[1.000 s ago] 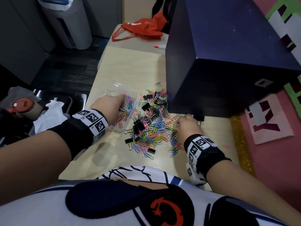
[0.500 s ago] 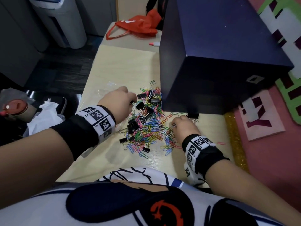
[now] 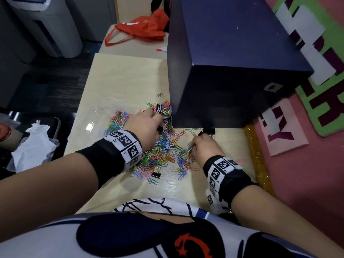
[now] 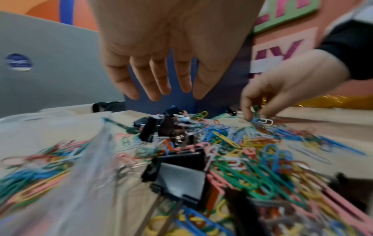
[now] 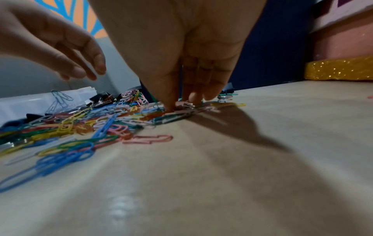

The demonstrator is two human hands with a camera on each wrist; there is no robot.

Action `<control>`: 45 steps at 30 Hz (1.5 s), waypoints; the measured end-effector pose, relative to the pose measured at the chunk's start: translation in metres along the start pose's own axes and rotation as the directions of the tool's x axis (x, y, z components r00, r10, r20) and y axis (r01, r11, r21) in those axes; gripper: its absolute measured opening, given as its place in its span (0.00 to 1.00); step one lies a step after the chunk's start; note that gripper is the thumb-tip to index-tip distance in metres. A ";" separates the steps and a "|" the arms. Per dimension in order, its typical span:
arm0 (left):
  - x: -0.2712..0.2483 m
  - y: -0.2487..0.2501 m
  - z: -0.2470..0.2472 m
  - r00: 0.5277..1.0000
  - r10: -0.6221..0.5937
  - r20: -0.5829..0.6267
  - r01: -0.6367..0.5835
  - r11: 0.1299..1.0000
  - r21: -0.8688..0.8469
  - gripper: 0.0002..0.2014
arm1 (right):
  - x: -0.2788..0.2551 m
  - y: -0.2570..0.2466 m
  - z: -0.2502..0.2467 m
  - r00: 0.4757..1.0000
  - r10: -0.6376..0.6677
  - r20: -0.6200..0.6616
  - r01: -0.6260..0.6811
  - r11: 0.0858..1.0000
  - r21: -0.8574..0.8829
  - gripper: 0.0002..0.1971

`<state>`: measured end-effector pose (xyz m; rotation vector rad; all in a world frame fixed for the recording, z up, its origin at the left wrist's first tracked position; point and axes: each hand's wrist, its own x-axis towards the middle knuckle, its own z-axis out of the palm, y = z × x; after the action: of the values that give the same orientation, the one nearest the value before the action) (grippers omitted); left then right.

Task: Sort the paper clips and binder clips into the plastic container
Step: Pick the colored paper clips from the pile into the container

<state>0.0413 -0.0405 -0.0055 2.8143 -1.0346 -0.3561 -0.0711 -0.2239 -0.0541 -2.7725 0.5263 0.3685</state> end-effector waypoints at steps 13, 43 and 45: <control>-0.007 0.040 0.048 0.907 0.321 0.272 -0.358 0.928 0.099 0.28 | -0.002 0.010 -0.024 0.951 0.223 -0.215 -0.217 0.975 0.048 0.09; -0.013 0.043 0.047 0.875 0.333 0.351 -0.392 0.913 0.112 0.26 | -0.015 0.026 -0.012 0.986 0.159 -0.048 -0.159 0.987 -0.002 0.21; -0.014 0.044 0.046 0.872 0.330 0.361 -0.390 0.914 0.108 0.26 | -0.012 0.028 -0.013 0.988 0.142 0.061 -0.141 0.990 -0.029 0.27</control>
<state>-0.0079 -0.0663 -0.0390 2.6725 -1.7131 -0.7515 -0.0903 -0.2493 -0.0448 -2.7443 0.7096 0.4954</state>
